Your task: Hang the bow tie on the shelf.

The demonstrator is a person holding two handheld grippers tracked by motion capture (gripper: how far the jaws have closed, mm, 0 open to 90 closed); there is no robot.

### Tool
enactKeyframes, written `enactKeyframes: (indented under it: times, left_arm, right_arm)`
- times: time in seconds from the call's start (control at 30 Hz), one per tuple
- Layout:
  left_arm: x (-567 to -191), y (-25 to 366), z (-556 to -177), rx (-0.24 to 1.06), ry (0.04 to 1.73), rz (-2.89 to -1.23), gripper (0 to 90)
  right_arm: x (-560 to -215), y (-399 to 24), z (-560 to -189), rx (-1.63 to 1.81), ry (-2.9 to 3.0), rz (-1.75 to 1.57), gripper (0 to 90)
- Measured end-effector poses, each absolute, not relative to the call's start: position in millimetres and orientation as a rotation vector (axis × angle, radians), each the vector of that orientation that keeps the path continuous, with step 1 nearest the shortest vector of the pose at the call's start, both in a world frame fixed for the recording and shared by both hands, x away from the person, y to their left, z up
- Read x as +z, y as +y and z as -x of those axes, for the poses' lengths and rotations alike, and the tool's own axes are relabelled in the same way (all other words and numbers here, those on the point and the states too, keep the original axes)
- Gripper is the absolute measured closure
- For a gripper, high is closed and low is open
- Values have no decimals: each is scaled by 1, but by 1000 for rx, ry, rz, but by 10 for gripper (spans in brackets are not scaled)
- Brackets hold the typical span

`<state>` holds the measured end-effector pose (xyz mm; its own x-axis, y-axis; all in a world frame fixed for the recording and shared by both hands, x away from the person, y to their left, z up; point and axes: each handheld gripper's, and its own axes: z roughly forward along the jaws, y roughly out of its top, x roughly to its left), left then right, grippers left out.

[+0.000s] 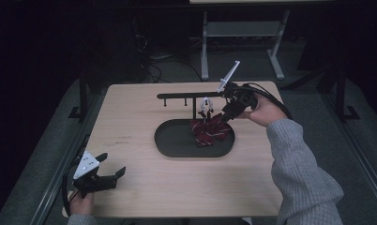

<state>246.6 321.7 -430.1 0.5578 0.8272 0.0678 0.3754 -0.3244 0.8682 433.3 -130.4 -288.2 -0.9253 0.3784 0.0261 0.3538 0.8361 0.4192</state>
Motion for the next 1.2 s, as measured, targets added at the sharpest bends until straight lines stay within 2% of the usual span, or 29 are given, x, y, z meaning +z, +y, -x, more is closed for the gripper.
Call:
enactKeyframes:
  times: [1.2]
  left_arm:
    - [-431, 320, -247, 652, 981, -1926, 131]
  right_arm:
    - [-318, -165, -399, 711, 2933, -663, 445]
